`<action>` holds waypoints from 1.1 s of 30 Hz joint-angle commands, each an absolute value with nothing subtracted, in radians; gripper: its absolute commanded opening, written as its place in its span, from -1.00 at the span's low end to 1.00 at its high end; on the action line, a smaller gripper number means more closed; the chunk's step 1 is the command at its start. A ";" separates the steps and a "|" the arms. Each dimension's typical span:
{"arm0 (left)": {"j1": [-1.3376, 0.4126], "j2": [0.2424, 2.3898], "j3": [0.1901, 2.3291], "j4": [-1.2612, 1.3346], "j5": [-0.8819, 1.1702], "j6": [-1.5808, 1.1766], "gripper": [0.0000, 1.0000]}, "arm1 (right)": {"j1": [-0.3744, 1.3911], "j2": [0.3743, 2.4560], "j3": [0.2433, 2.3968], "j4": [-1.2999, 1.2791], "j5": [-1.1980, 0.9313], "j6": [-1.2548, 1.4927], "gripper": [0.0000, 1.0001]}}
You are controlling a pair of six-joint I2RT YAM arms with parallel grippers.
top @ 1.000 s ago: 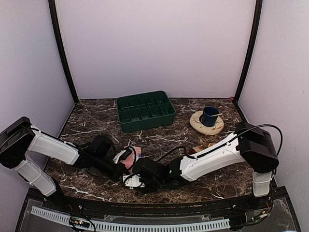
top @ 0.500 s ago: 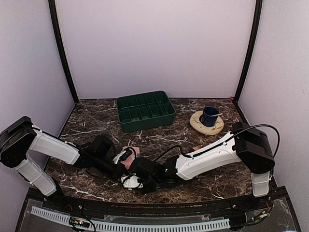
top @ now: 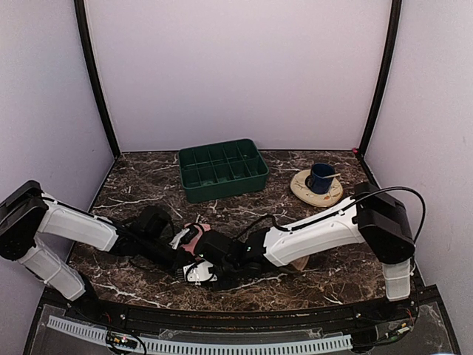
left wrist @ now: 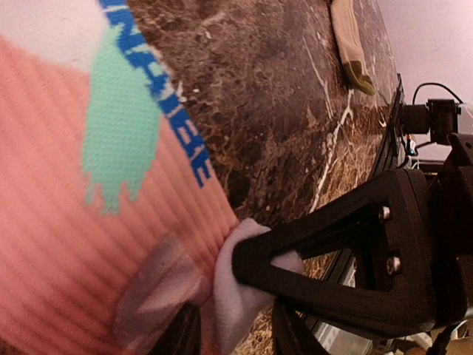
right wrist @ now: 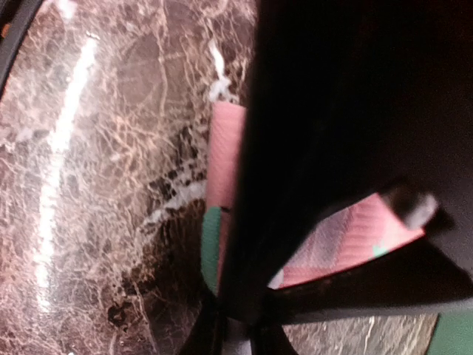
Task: Roll the socks
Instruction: Roll the sock at the center of the board.
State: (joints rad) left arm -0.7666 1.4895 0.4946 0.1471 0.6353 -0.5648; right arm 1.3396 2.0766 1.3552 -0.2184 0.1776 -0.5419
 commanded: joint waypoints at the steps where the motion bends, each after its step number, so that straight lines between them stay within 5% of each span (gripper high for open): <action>1: -0.765 1.403 0.503 0.038 0.533 -0.566 -0.23 | 1.300 2.133 1.399 -0.333 0.112 -0.494 -0.92; 14: -0.738 1.131 0.488 -0.095 0.235 -0.637 -0.09 | 1.252 2.194 1.579 -0.536 -0.106 -0.395 -0.97; 33: -0.739 0.896 0.300 0.020 0.140 -0.712 -0.25 | 1.072 2.318 1.762 -0.709 -0.599 -0.160 -1.00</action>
State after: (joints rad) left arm -0.7341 0.9440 0.3332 -0.0299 0.1413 -0.7036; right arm 1.1046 2.2730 1.7454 -0.6540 -0.4831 -0.2352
